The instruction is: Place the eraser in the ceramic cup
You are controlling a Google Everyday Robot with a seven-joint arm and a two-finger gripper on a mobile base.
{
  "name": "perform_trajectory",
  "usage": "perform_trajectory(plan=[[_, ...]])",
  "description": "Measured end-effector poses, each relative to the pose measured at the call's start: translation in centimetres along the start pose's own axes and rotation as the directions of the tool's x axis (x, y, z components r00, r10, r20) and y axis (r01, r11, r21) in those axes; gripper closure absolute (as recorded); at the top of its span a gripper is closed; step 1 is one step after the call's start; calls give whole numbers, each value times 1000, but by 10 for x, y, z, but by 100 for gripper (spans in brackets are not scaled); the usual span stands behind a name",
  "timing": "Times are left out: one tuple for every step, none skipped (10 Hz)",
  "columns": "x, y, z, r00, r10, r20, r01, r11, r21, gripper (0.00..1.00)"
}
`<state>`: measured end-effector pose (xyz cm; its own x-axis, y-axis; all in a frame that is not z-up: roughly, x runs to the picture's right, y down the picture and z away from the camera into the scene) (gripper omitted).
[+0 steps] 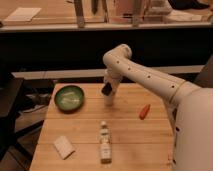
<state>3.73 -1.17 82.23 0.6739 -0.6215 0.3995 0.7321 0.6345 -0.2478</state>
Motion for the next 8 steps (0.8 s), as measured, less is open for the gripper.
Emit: perform_trajectory(plan=[[1, 0, 0, 1000, 3, -1, -3, 1000, 1, 50], [2, 0, -1, 1000, 9, -1, -9, 1000, 3, 46], [4, 0, -1, 1000, 19, -2, -19, 1000, 4, 49], [6, 0, -2, 1000, 25, -3, -25, 1000, 3, 55], [6, 0, -2, 1000, 28, -3, -28, 1000, 4, 62], [7, 1, -2, 1000, 31, 0, -31, 1000, 4, 65], [7, 0, -2, 999, 33, 0, -33, 999, 4, 62], [7, 0, -2, 999, 37, 0, -37, 999, 6, 58]])
